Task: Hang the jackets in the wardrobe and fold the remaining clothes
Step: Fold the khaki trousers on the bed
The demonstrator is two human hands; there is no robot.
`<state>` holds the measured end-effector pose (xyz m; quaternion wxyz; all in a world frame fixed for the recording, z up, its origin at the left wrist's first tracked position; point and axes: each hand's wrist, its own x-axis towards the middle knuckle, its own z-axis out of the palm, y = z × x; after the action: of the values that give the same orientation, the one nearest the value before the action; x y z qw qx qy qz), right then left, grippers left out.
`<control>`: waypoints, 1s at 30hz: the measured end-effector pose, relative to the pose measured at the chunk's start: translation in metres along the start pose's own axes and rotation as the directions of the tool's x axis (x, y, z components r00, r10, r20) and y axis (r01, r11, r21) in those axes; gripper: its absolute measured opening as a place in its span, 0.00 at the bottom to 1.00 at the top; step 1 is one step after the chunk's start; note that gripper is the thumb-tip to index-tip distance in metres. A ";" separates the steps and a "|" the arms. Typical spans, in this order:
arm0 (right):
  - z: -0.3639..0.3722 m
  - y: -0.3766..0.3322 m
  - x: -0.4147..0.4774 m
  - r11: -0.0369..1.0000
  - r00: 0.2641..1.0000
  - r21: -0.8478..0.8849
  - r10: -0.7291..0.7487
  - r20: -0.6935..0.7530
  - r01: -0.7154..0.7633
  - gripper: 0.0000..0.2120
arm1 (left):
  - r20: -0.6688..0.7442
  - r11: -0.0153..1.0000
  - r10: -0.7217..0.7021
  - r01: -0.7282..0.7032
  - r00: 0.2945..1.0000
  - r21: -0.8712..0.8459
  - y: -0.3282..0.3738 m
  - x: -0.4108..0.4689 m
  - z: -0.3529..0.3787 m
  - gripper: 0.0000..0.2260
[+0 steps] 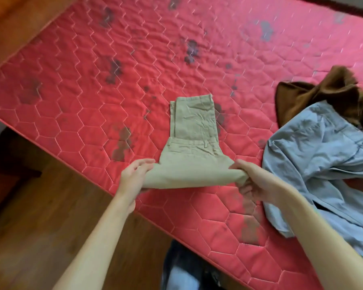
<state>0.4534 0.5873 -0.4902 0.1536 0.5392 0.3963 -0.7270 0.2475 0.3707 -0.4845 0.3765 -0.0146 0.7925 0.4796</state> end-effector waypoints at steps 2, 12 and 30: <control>0.002 -0.045 -0.005 0.998 0.999 0.056 -0.037 0.022 0.035 0.15 | 0.002 0.997 0.036 -0.035 0.999 -0.068 0.037 0.016 0.001 0.07; -0.004 -0.240 0.070 0.971 0.993 0.210 -0.115 -0.017 0.116 0.17 | 0.004 0.977 0.101 -0.098 0.995 -0.188 0.180 0.164 0.035 0.12; 0.045 -0.165 0.287 0.156 0.825 -0.983 -0.565 -0.012 0.092 0.30 | 0.452 0.145 0.397 -0.541 0.799 0.829 0.040 0.327 0.170 0.28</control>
<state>0.2092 0.7180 -0.6777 0.2027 0.3550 0.8850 -0.2228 0.0968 0.6341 -0.6975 0.1926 0.4819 0.8544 0.0240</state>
